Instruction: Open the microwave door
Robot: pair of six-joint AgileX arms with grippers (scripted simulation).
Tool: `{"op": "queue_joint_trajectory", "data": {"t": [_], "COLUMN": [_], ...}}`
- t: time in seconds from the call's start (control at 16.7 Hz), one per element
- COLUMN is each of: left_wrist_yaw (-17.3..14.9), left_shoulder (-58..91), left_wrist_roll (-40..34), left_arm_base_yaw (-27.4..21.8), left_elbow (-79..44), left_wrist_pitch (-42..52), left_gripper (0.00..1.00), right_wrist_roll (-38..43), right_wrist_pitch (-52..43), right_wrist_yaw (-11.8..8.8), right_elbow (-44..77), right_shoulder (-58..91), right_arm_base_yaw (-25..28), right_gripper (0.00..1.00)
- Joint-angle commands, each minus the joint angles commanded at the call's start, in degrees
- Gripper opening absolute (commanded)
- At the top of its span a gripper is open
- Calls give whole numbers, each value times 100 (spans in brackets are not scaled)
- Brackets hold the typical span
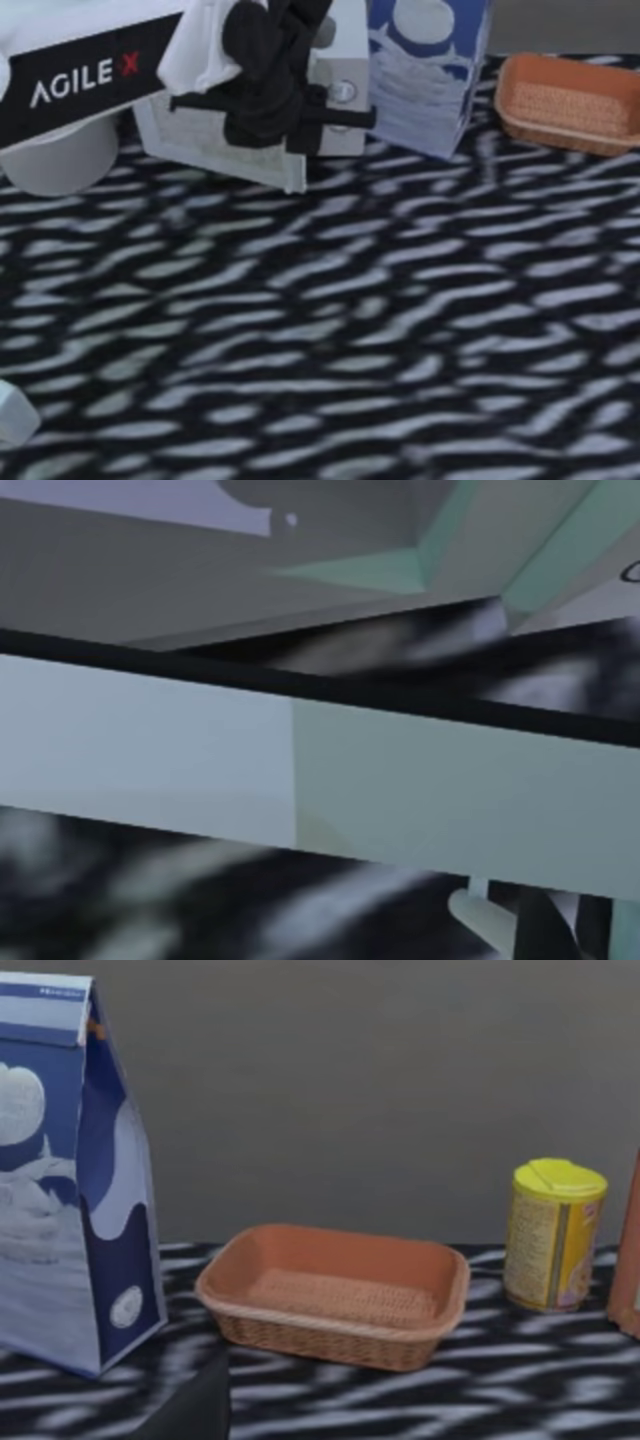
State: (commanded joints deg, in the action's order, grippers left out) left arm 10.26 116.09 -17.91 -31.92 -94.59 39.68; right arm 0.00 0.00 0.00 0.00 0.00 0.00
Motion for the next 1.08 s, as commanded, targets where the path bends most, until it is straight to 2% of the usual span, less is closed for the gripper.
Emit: {"op": "queue_joint_trajectory", "data": {"t": [0.6,0.78,1.08], "left_wrist_yaw": [0,-60,-312], "left_shoulder": [0,-42,-380], "left_wrist_roll": [0,42,566], "left_arm_base_yaw": [0,-23,105], "left_elbow": [0,68,656], "left_wrist_pitch": [0,-46,-232], "left_gripper": [0,0,0], "right_wrist_roll": [0,0,0], "right_wrist_pitch": [0,0,0], "right_wrist_yaw": [0,0,0], "right_elbow": [0,0,0], "right_shoulder": [0,0,0], "right_arm_base_yaw": [0,0,0], "right_gripper": [100,100,100]}}
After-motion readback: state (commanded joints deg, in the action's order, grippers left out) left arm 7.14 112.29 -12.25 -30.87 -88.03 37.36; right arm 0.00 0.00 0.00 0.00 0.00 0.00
